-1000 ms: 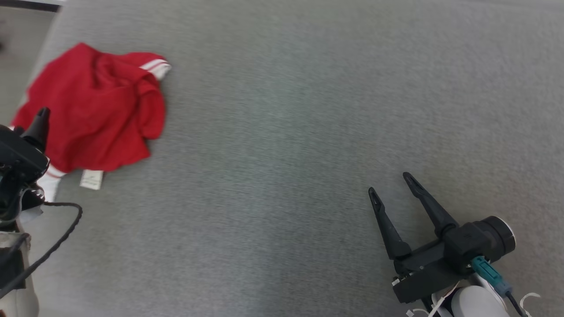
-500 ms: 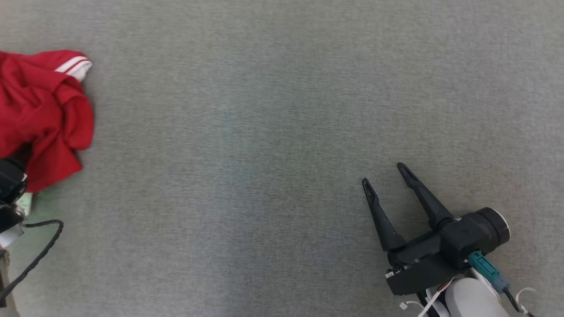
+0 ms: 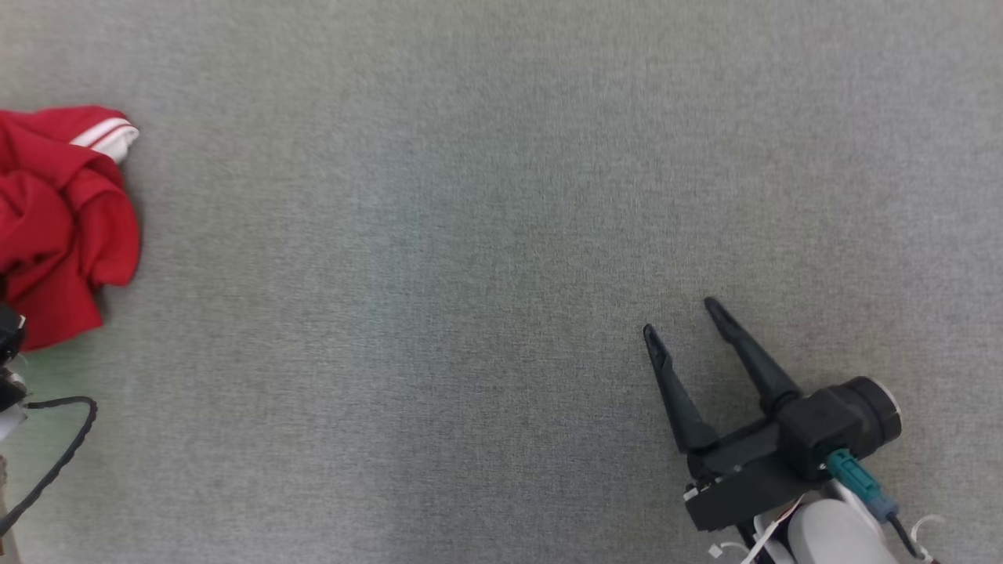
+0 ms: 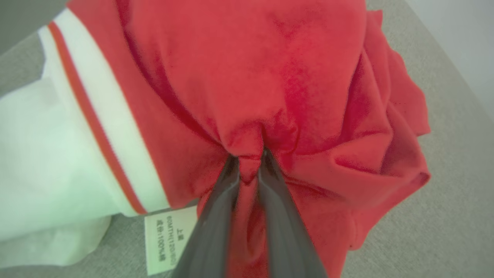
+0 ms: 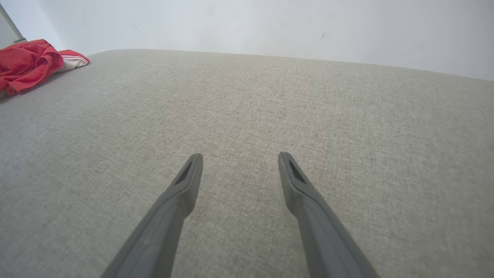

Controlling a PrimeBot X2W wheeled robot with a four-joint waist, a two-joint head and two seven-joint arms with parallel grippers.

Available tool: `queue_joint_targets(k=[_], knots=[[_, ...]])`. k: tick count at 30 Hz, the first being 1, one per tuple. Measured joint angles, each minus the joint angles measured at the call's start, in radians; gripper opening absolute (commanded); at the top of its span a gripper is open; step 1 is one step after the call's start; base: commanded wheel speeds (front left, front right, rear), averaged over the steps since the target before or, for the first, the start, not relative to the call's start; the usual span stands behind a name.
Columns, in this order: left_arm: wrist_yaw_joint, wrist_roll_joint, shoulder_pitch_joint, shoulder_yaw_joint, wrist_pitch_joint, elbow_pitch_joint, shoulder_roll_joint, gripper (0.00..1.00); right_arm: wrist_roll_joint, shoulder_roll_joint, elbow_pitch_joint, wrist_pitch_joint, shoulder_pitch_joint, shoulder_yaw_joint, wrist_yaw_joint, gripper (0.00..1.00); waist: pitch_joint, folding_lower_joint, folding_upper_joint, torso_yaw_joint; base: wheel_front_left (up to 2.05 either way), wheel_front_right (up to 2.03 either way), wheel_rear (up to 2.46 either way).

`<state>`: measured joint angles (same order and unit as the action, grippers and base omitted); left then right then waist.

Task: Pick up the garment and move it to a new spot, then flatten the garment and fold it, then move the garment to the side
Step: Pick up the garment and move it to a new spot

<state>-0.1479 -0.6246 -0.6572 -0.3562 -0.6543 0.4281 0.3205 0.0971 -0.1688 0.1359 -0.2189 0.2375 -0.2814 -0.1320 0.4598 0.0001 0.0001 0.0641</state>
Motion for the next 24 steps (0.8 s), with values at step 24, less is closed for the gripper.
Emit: queue_joint_targets(k=[24], knots=[[0.057,-0.007,-0.016,0.143,-0.106,-0.294,-0.023,0.0,0.069,0.082,0.151,-0.041,-0.113,0.014,0.0,1.0,-0.33,-0.0003,-0.0002,0.022,0.0,0.0,0.0]])
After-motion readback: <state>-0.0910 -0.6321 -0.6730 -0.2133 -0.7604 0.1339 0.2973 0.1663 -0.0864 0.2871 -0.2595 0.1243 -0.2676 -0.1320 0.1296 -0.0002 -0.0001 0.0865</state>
